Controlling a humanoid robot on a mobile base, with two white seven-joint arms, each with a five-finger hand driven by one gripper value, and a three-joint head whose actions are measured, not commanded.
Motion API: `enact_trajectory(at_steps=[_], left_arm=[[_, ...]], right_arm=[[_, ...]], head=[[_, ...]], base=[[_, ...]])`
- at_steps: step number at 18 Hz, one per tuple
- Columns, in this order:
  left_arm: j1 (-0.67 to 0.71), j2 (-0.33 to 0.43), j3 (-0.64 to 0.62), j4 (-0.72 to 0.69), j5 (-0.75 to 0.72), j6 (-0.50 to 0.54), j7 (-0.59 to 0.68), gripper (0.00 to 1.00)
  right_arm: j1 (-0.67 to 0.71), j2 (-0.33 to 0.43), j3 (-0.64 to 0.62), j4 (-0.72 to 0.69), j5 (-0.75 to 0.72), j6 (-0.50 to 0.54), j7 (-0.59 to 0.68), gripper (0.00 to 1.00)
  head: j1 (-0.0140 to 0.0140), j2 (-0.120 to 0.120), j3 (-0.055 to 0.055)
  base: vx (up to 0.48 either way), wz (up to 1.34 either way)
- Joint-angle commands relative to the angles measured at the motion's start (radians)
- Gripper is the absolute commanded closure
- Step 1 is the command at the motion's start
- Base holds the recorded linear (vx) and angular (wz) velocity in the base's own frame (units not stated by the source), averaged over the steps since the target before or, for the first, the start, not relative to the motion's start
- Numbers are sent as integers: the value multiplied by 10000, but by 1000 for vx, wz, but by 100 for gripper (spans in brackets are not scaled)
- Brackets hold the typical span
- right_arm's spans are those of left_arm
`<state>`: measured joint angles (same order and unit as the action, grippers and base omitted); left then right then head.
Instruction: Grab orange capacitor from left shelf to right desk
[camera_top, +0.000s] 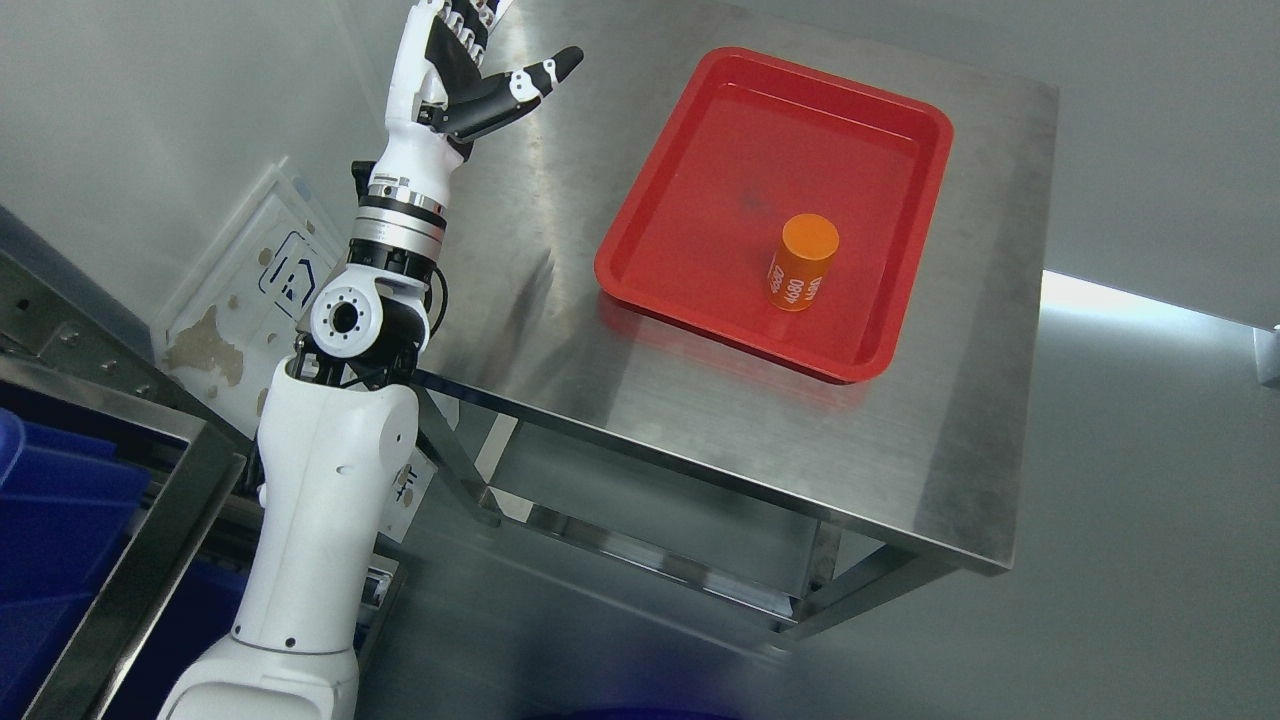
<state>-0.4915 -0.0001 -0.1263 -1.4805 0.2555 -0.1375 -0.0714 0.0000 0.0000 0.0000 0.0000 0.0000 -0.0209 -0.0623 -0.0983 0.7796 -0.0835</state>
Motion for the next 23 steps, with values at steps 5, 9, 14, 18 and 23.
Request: enact_trajectory(at_steps=[5,9,14,18,23], left_arm=[[1096,176,-315,-1931,-8,408,-115,0],[1080,176,-516,-2329,-8,929,-114,0],[866,176,-563,-2407,-24,562,-115,0],[835,176,-562,-2407,-39,577,-99,0],[835,176,-562,-2407,-54,669,-99,0]], right_arm=[[31,-175,-169,-175,31,-6,-6,0],[31,-175,-169,-175,31,-6,-6,0],[31,-175,-169,-175,31,-6,-6,0],[31,-175,-169,-175,31,-6,-6,0],[31,-175,-169,-175,31,-6,-6,0]], head=[[0,0,0],[0,0,0],[0,0,0],[0,0,0],[0,0,0]], base=[[0,0],[0,0],[0,0],[0,0],[0,0]])
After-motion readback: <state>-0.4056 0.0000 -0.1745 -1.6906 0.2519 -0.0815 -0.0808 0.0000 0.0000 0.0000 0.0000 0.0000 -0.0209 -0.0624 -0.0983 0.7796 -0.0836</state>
